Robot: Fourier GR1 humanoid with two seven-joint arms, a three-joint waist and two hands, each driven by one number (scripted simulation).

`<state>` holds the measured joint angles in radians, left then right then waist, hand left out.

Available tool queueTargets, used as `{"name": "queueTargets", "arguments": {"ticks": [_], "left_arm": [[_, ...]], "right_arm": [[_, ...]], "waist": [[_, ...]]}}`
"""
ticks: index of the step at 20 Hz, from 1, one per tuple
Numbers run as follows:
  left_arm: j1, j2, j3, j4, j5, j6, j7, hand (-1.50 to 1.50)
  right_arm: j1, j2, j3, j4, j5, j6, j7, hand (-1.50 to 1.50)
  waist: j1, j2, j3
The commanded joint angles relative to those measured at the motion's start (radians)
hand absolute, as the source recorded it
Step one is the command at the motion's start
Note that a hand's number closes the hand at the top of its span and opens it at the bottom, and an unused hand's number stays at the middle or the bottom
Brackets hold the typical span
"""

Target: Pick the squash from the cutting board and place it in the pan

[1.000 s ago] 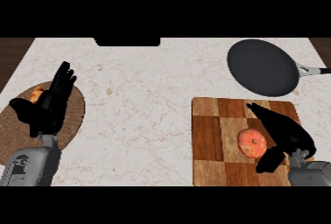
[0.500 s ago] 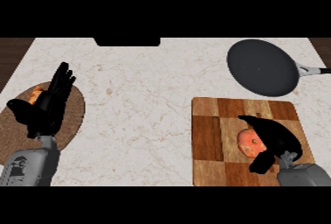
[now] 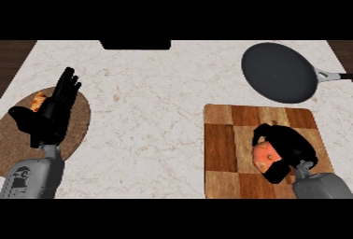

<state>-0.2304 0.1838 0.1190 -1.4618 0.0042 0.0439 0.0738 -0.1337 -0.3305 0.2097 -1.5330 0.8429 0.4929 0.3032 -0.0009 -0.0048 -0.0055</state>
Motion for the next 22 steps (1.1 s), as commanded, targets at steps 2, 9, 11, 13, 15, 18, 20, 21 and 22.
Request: {"name": "queueTargets", "arguments": {"ticks": [2, 9, 11, 13, 15, 18, 20, 21, 22], "left_arm": [[0.012, -0.003, -0.011, -0.043, -0.021, 0.009, 0.031, 0.00], [0.049, 0.021, 0.010, -0.098, 0.024, -0.033, 0.037, 0.00], [-0.027, -0.009, -0.001, 0.025, -0.019, 0.008, -0.007, 0.00], [0.018, 0.004, 0.013, -0.015, 0.005, -0.009, 0.009, 0.00], [0.008, -0.004, -0.008, -0.051, -0.021, 0.014, 0.028, 0.00], [0.024, -0.014, -0.014, -0.057, -0.018, 0.010, 0.028, 0.00], [0.020, -0.033, -0.032, -0.068, -0.048, 0.042, 0.024, 0.00], [0.009, -0.007, -0.007, -0.054, -0.013, 0.007, 0.042, 0.00], [0.001, -0.026, -0.011, -0.013, -0.025, 0.019, -0.007, 0.00]], "right_arm": [[0.008, 0.014, 0.034, -0.009, 0.037, 0.010, -0.056, 1.50], [-0.051, 0.238, 0.300, -0.126, 0.121, 0.030, 0.070, 1.50], [-0.068, 0.219, 0.300, -0.181, 0.171, -0.022, 0.073, 1.50], [-0.088, 0.205, 0.257, -0.258, 0.193, -0.129, 0.048, 1.50], [-0.127, 0.211, 0.229, -0.325, 0.206, -0.150, 0.062, 1.50], [-0.060, 0.245, 0.227, -0.418, 0.198, -0.203, 0.075, 1.50], [-0.106, 0.250, 0.163, -0.461, 0.178, -0.152, 0.111, 1.50], [-0.152, 0.241, 0.069, -0.433, 0.128, -0.163, 0.076, 1.50], [-0.179, 0.251, 0.075, -0.423, 0.171, -0.187, 0.097, 1.50]], "waist": [[0.002, 0.004, 0.006], [0.009, 0.002, 0.006], [-0.004, 0.004, 0.005], [-0.003, 0.001, 0.006], [-0.003, -0.001, 0.006], [-0.005, 0.001, 0.006], [-0.002, 0.002, 0.006], [0.000, 0.004, 0.006], [-0.001, 0.005, 0.005]]}}
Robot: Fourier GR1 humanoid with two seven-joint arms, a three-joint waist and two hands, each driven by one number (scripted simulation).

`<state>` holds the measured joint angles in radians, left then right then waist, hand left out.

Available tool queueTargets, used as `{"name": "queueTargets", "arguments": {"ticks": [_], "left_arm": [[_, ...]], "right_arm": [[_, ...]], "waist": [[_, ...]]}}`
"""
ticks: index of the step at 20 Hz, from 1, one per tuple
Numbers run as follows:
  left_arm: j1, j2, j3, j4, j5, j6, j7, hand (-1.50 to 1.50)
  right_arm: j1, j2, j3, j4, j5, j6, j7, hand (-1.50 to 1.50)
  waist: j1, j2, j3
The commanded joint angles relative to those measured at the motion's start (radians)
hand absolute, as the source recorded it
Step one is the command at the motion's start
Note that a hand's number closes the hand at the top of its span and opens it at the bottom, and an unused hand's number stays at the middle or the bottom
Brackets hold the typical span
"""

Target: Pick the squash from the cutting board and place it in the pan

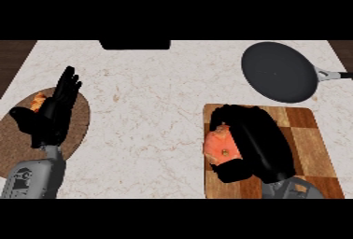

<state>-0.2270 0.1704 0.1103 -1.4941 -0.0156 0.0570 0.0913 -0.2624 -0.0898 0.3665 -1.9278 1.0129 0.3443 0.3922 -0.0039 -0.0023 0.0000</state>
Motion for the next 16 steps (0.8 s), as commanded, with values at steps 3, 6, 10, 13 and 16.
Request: {"name": "queueTargets", "arguments": {"ticks": [3, 6, 10, 13, 16], "left_arm": [[0.047, 0.007, 0.008, -0.050, 0.023, -0.023, 0.018, 0.00], [0.025, 0.002, 0.009, 0.005, 0.007, -0.014, -0.022, 0.00], [0.001, -0.010, -0.004, 0.002, -0.002, -0.003, -0.001, 0.00], [-0.021, -0.028, -0.015, 0.034, -0.017, 0.014, -0.002, 0.00], [0.020, 0.023, 0.019, -0.006, 0.045, -0.068, -0.013, 0.00]], "right_arm": [[-0.058, 0.004, -0.179, -0.044, -0.074, -0.043, -0.025, 1.50], [-0.139, 0.040, -0.331, 0.074, -0.183, -0.090, -0.048, 1.50], [-0.252, -0.006, -0.525, 0.218, -0.309, -0.104, -0.094, 1.50], [-0.294, -0.080, -0.611, 0.372, -0.342, -0.142, -0.187, 1.50], [-0.334, -0.189, -0.647, 0.564, -0.281, -0.211, -0.319, 1.50]], "waist": [[0.006, 0.001, 0.000], [0.012, 0.005, 0.000], [0.013, 0.006, 0.001], [0.010, 0.007, 0.001], [0.024, 0.008, 0.001]]}}
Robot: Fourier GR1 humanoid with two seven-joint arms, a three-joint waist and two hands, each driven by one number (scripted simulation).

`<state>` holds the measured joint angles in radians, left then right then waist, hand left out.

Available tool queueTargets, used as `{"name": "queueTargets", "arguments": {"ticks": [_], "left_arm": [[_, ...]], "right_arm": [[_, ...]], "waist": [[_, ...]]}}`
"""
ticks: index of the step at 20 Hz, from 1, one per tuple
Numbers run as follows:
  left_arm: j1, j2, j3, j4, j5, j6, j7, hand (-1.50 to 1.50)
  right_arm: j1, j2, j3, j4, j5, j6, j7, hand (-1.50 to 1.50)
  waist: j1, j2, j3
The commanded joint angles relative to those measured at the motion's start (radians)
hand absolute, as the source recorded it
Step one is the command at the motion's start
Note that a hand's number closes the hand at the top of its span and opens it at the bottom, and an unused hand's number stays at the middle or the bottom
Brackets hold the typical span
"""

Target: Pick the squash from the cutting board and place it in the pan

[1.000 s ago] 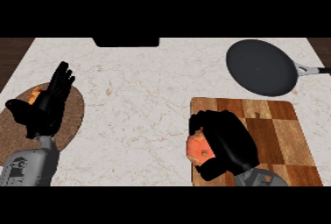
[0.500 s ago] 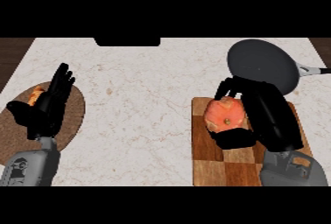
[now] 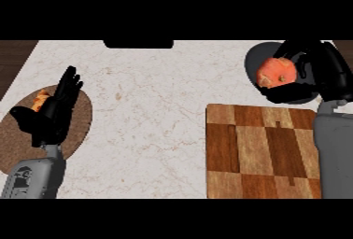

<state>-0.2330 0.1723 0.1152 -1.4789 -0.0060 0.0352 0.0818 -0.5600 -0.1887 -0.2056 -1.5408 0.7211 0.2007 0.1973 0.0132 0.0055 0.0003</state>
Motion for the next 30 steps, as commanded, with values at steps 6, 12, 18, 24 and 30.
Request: {"name": "queueTargets", "arguments": {"ticks": [6, 12, 18, 24, 30], "left_arm": [[-0.012, -0.045, -0.044, 0.005, -0.038, 0.032, -0.014, 0.00], [-0.075, -0.025, -0.030, 0.040, -0.025, 0.011, -0.006, 0.00], [-0.107, -0.027, -0.037, 0.053, -0.026, 0.005, -0.005, 0.00], [-0.050, -0.041, -0.055, 0.035, -0.017, -0.020, -0.051, 0.00], [-0.068, -0.021, -0.032, 0.040, -0.008, -0.022, -0.036, 0.00]], "right_arm": [[-0.179, -0.214, -0.123, 0.586, 0.104, -0.254, -0.318, 1.50], [-0.248, -0.264, -0.176, 0.914, 0.133, -0.445, -0.486, 1.50], [-0.316, -0.319, -0.220, 1.101, 0.132, -0.498, -0.546, 1.50], [-0.329, -0.305, -0.284, 1.260, 0.040, -0.277, -0.532, -1.50], [-0.341, -0.327, -0.306, 1.326, 0.017, -0.207, -0.636, -1.50]], "waist": [[0.033, 0.014, 0.001], [0.050, 0.023, 0.003], [0.077, 0.038, 0.006], [0.106, 0.044, 0.007], [0.092, 0.042, 0.007]]}}
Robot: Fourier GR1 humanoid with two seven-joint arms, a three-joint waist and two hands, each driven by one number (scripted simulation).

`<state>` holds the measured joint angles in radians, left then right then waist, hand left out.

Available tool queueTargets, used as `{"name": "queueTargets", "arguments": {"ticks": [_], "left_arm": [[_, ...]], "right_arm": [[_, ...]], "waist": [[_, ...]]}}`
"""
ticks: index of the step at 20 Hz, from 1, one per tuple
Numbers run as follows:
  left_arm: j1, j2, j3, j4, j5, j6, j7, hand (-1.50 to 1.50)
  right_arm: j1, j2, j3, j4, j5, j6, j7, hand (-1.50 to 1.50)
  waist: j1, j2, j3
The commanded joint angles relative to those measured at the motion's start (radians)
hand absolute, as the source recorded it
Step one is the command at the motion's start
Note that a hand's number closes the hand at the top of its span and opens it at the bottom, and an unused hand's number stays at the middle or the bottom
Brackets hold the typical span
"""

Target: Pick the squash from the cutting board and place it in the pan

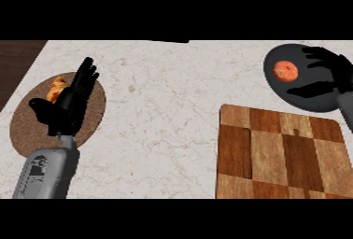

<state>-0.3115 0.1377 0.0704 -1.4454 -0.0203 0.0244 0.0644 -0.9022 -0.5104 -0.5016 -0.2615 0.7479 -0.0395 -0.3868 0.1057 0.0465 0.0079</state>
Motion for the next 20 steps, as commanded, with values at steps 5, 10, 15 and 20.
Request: {"name": "queueTargets", "arguments": {"ticks": [5, 10, 15, 20], "left_arm": [[0.013, 0.005, 0.010, -0.005, -0.003, 0.009, 0.005, 0.00], [0.014, 0.025, 0.039, 0.005, 0.015, 0.000, 0.006, 0.00], [0.018, 0.010, 0.025, -0.051, -0.001, 0.036, 0.069, 0.00], [0.063, 0.019, 0.030, -0.037, -0.001, 0.019, 0.042, 0.00]], "right_arm": [[-0.002, -0.001, -0.096, 0.040, -0.094, -0.007, -0.158, -1.50], [-0.009, -0.094, -0.220, 0.062, -0.228, 0.148, -0.216, -1.50], [0.090, -0.149, -0.243, 0.099, -0.274, 0.381, -0.324, -1.50], [0.153, -0.242, -0.240, 0.080, -0.305, 0.591, -0.383, -1.50]], "waist": [[-0.021, -0.009, -0.001], [-0.046, -0.017, -0.002], [-0.068, -0.031, -0.003], [-0.089, -0.040, -0.006]]}}
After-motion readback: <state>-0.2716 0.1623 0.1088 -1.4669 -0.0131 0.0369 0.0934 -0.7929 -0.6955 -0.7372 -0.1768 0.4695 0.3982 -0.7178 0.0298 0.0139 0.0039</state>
